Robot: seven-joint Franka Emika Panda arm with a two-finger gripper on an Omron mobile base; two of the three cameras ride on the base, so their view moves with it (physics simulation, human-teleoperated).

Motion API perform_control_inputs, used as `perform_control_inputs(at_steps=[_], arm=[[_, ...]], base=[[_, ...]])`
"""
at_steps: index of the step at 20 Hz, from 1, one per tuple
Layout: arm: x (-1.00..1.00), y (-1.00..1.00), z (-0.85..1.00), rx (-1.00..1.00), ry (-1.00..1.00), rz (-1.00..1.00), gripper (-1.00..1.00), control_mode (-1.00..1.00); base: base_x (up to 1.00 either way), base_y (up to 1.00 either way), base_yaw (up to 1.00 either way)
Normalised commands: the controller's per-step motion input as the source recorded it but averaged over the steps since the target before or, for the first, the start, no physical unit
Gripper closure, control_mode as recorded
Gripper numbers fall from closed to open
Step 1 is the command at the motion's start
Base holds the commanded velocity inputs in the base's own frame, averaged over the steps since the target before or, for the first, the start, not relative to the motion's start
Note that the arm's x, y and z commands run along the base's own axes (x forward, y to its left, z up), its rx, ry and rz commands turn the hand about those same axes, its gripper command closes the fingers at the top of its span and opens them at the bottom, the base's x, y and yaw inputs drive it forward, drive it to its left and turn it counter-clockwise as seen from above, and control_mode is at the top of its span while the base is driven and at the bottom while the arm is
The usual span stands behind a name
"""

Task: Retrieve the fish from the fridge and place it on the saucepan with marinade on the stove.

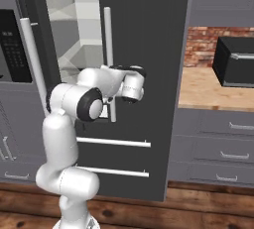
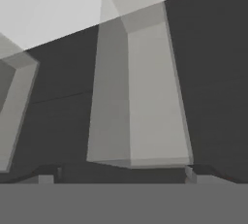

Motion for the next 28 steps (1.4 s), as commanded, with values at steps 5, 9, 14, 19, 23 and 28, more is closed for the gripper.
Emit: perform_control_inputs(at_steps=[5, 9, 14, 19, 23, 28], arm=[[0.18, 0.26, -0.13, -0.03, 0.02, 0.15, -1.00, -1.00], [0.41, 0.20, -0.02, -0.03, 0.00, 0.12, -1.00, -1.00], [0.08, 0.25, 0.01, 0.00, -0.01, 0.16, -1.00, -1.00], [-0.25, 0.54, 0.00, -0.01, 0.00, 0.20, -1.00, -1.00], [-0.36, 0.71, 0.00, -0.10, 0.01, 0.27, -1.00, -1.00], [-0.47, 0.66, 0.00, -0.09, 0.00, 0.29, -1.00, -1.00]], base=[[0.00, 0.00, 0.00], [0.00, 0.00, 0.00], [0.00, 0.00, 0.00], [0.00, 0.00, 0.00], [0.00, 0.00, 0.00], [0.00, 0.00, 0.00]])
